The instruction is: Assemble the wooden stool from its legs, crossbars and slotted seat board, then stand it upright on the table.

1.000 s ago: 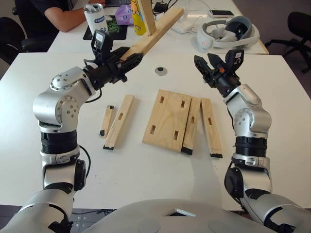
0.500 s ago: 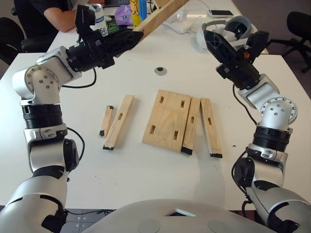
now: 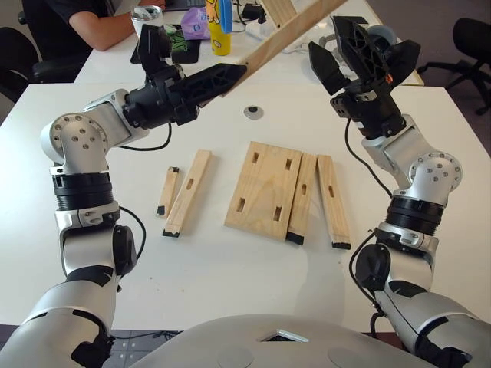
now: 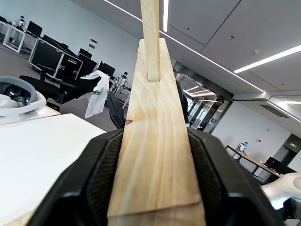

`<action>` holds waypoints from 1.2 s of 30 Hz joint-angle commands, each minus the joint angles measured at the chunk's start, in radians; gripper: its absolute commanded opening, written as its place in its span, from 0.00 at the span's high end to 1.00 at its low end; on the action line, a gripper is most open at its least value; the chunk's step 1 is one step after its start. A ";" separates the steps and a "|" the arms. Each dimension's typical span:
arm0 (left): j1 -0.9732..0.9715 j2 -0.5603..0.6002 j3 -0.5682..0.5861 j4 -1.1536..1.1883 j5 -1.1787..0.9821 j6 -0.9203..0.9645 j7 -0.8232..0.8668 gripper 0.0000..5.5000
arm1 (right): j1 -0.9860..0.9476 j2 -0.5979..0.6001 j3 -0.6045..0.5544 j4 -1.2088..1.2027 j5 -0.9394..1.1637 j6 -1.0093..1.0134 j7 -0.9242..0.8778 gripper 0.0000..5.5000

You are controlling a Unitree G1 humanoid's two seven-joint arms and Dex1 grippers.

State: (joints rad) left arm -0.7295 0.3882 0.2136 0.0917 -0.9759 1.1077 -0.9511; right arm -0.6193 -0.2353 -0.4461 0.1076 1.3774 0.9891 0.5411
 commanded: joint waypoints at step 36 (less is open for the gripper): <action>0.045 0.098 -0.036 -0.072 -0.058 0.084 -0.029 0.63 | 0.068 -0.079 0.062 -0.100 0.073 0.042 0.063 0.46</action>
State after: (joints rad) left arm -0.6909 0.4744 0.1775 0.0332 -1.0205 1.1893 -0.9734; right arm -0.5594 -0.2984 -0.3882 0.0287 1.4331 1.0230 0.5942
